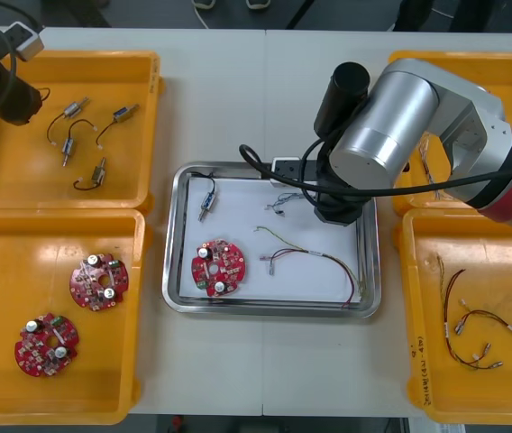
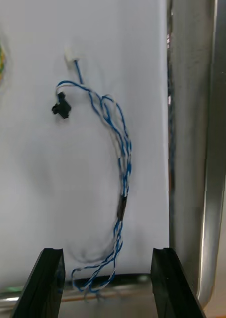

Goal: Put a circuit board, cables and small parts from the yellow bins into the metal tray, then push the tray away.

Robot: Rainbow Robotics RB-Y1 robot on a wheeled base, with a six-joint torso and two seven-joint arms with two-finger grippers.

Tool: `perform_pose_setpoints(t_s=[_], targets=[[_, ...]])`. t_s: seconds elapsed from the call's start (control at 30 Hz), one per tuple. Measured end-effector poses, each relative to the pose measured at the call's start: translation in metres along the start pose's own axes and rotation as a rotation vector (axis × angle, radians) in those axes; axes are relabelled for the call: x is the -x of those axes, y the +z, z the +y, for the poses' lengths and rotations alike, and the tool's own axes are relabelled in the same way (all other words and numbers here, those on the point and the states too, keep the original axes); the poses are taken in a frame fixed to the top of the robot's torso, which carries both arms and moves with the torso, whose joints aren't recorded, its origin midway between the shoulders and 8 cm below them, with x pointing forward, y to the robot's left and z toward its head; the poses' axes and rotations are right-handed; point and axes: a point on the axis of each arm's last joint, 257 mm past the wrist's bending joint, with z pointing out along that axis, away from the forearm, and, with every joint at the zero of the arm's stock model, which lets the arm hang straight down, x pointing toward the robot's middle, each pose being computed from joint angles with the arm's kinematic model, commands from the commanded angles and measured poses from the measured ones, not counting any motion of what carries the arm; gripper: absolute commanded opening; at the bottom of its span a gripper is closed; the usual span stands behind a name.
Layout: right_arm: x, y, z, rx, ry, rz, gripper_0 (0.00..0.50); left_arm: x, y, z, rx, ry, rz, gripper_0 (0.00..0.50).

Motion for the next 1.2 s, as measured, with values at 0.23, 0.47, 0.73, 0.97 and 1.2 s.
perform_pose_setpoints(t_s=[0.23, 0.47, 0.73, 0.97, 1.2], targets=[[-0.009, -0.040, 0.009, 0.017, -0.031, 0.064, 0.500, 0.000, -0.007, -0.012, -0.014, -0.007, 0.011, 0.000], [-0.031, -0.086, 0.008, 0.052, 0.039, 0.118, 0.500, -0.003, -0.013, -0.022, -0.022, 0.034, 0.024, 0.000], [-0.021, -0.118, -0.017, 0.002, 0.292, -0.004, 0.500, 0.001, -0.033, -0.029, 0.000, 0.035, 0.055, 0.000], [-0.036, -0.134, -0.023, 0.011, 0.476, -0.072, 0.500, 0.005, -0.054, -0.053, -0.001, -0.116, 0.097, 0.000], [-0.084, -0.152, -0.032, -0.011, 0.682, -0.083, 0.500, 0.020, -0.071, -0.091, -0.024, -0.171, 0.099, 0.001]])
